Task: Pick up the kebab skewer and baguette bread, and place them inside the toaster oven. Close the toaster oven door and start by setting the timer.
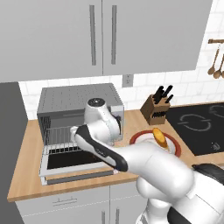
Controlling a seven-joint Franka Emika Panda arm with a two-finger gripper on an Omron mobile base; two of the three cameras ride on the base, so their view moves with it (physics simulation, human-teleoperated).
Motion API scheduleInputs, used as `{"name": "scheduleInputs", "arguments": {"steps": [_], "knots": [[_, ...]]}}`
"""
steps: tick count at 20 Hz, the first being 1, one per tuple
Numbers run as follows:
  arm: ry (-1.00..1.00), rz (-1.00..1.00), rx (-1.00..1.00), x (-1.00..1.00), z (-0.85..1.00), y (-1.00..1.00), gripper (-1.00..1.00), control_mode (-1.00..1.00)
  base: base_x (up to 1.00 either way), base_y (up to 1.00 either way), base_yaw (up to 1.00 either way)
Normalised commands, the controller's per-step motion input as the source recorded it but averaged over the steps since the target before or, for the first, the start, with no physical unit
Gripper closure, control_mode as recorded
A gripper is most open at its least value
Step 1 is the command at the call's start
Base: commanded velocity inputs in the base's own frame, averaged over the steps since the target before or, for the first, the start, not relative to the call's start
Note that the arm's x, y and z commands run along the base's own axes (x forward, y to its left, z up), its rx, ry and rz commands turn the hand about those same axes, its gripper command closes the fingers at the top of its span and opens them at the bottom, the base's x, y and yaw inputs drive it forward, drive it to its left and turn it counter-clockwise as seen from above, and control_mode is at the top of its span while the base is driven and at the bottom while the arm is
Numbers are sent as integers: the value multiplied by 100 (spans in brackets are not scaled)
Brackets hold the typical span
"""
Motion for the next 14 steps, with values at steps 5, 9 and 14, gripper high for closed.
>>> {"name": "scheduleInputs", "arguments": {"steps": [5,9,14], "knots": [[-4,-15,4,40,5,80,100,-100,0,0,0],[1,-8,6,34,11,56,100,-100,0,0,0],[-3,-9,0,14,-15,17,100,-100,0,0,0]]}}
